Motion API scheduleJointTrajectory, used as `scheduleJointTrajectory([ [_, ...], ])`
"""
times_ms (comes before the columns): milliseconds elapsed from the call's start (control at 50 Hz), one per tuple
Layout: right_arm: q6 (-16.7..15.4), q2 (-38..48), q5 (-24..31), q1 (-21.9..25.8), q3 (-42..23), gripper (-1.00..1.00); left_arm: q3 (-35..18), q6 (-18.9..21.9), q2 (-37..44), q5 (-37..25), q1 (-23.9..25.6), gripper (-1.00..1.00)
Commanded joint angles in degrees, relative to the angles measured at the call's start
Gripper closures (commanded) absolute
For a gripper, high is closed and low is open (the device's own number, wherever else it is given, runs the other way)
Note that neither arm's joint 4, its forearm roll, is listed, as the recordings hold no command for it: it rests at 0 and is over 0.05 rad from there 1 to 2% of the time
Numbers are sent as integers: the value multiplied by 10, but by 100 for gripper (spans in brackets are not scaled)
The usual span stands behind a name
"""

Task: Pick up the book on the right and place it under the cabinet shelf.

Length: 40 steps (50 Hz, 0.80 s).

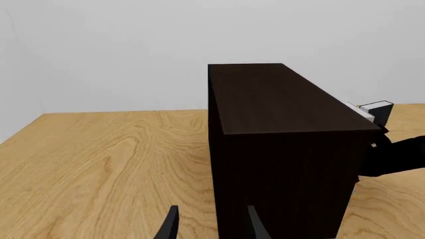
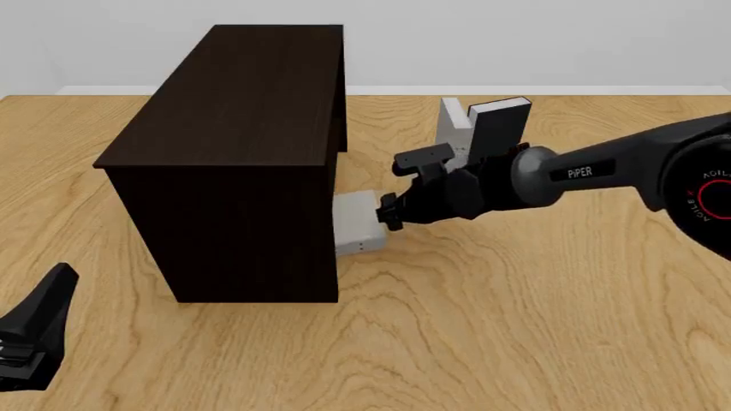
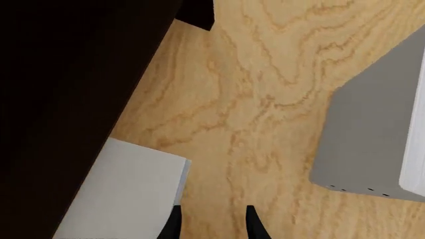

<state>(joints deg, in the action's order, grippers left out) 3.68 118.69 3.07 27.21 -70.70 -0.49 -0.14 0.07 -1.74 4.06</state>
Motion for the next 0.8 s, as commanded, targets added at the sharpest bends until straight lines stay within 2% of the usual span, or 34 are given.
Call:
scheduleJointTrajectory([
  [20, 46, 16, -18, 39, -12, -100, 0, 0, 0, 0, 0, -100],
  [800, 51, 21, -10, 85, -36, -100, -1, -1, 0, -3, 2, -100],
])
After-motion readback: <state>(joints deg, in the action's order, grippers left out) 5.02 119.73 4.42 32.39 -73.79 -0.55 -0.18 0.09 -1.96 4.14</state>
